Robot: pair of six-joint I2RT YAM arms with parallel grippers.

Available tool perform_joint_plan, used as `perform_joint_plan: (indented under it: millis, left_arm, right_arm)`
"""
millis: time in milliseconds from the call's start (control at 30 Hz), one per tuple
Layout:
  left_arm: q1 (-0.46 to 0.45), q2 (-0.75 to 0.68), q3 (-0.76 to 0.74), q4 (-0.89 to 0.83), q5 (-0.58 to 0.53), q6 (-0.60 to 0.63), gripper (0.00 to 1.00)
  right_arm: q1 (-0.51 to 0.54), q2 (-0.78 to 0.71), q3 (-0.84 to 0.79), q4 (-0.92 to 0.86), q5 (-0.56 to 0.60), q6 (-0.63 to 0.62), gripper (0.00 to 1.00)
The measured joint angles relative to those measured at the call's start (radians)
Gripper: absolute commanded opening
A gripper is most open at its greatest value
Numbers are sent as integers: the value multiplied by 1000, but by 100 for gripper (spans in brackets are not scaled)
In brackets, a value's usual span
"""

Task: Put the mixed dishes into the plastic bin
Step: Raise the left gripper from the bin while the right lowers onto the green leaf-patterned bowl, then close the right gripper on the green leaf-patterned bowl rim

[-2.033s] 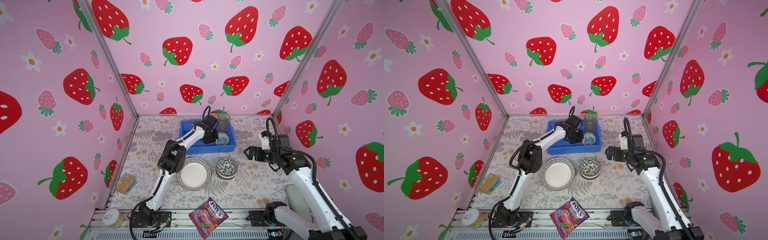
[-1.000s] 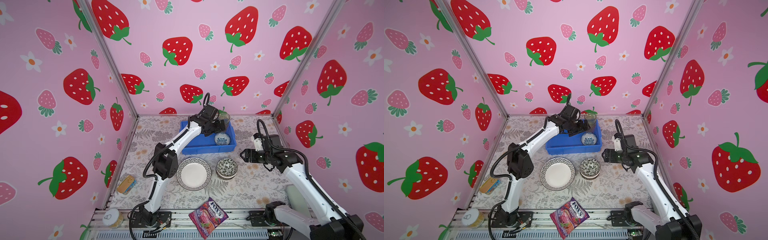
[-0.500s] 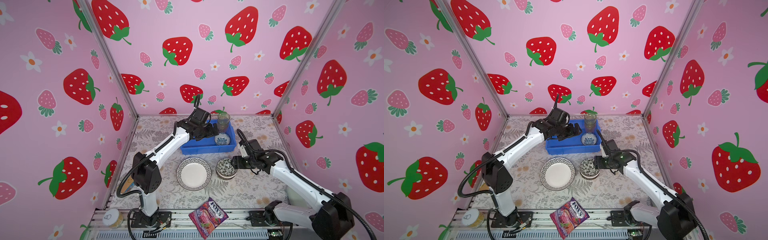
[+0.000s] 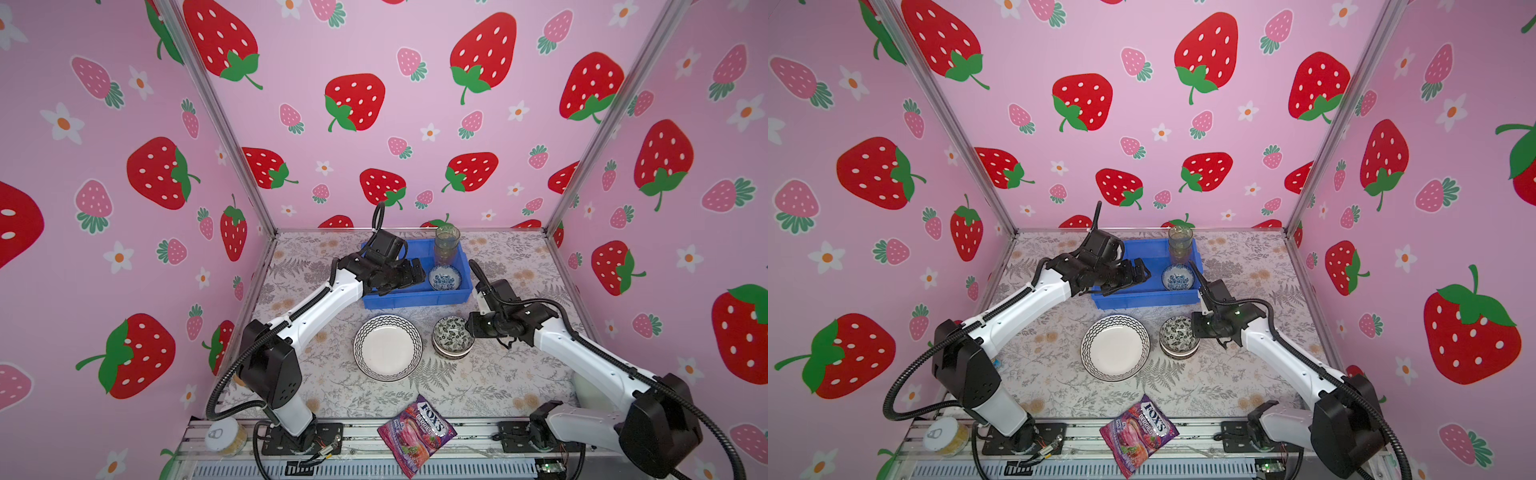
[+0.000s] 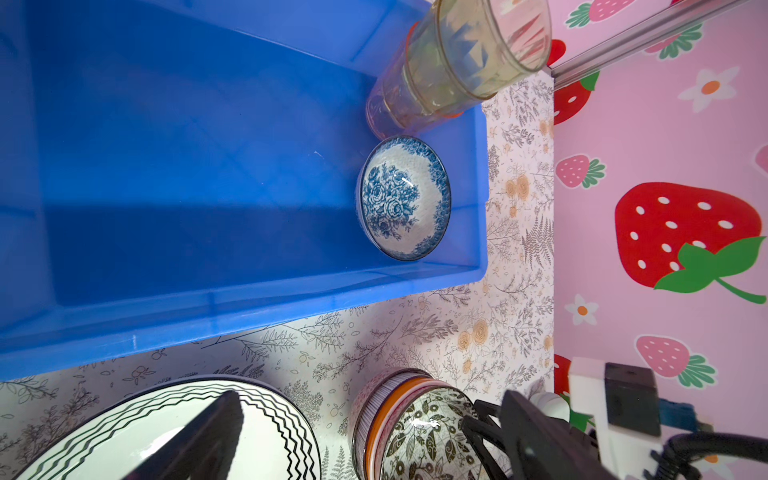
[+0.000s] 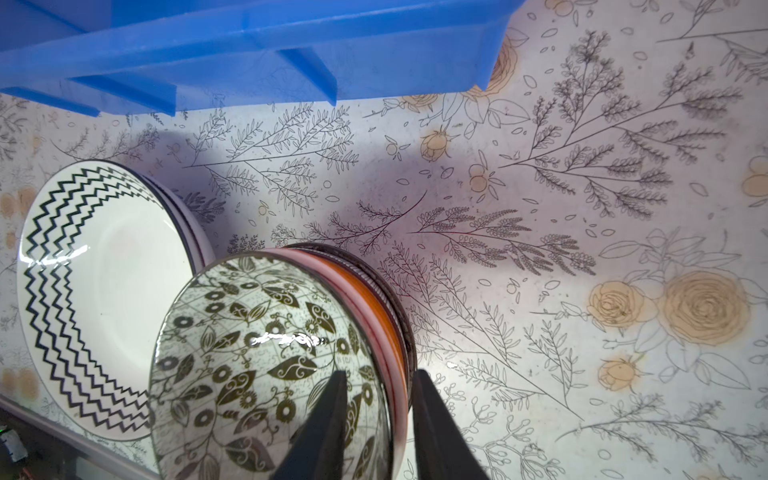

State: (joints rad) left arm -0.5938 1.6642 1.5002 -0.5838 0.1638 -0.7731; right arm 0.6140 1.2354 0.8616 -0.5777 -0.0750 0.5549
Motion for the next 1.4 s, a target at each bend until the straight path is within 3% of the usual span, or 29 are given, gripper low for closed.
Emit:
perform_joint_plan:
  millis: [167,700,1400]
  left_arm:
    - [0,-7,-23,10,0,-11,99]
    - [0,-17,-64,45,2,-17,99]
    - [0,-21,-79,32,1,1,99]
  right_arm:
    - [0,0,-17,11,0,1,29]
    - [6,-6,-42,7,1,19,10]
    - [6,-14,21,-60,38,16,10]
